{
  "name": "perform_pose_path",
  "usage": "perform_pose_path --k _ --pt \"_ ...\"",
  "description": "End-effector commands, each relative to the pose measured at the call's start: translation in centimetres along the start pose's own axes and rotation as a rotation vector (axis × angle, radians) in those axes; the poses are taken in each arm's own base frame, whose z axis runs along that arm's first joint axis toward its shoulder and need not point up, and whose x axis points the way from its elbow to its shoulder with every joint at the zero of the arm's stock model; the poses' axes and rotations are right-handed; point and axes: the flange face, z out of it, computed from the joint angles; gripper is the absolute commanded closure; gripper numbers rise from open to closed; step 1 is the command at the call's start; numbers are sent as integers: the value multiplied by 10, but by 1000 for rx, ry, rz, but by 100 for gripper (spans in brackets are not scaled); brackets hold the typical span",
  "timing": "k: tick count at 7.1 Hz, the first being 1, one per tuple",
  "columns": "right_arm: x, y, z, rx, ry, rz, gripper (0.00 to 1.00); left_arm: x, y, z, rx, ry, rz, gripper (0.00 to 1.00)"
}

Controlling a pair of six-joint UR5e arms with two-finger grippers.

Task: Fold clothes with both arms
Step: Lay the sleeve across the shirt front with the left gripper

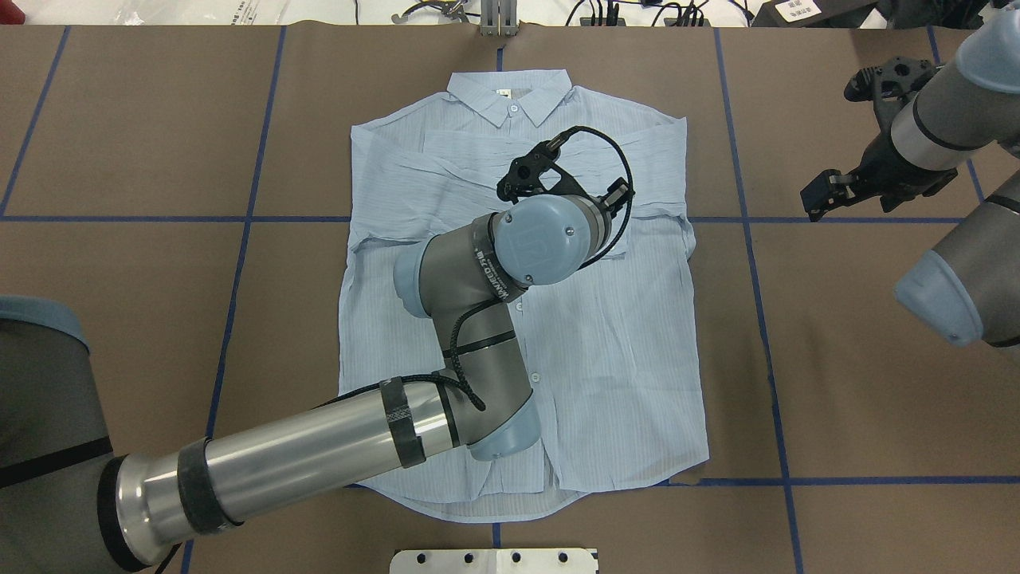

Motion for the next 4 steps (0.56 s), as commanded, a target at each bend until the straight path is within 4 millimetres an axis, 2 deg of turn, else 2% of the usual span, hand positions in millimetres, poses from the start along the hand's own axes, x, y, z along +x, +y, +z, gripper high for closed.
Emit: perform_pose_path --k 1,2,3,4 --pt "-3 -1 -4 8 -5 -1 0 -29 -15 -23 -12 41 59 0" --pt "-5 0 -9 11 -16 -4 0 -38 -23 -35 -7 41 73 0" --pt "-8 4 -13 17 -27 -7 0 -53 -33 -59 -3 20 125 1" --pt "-6 9 -16 47 -53 6 0 -77 -44 -90 -21 -38 186 1"
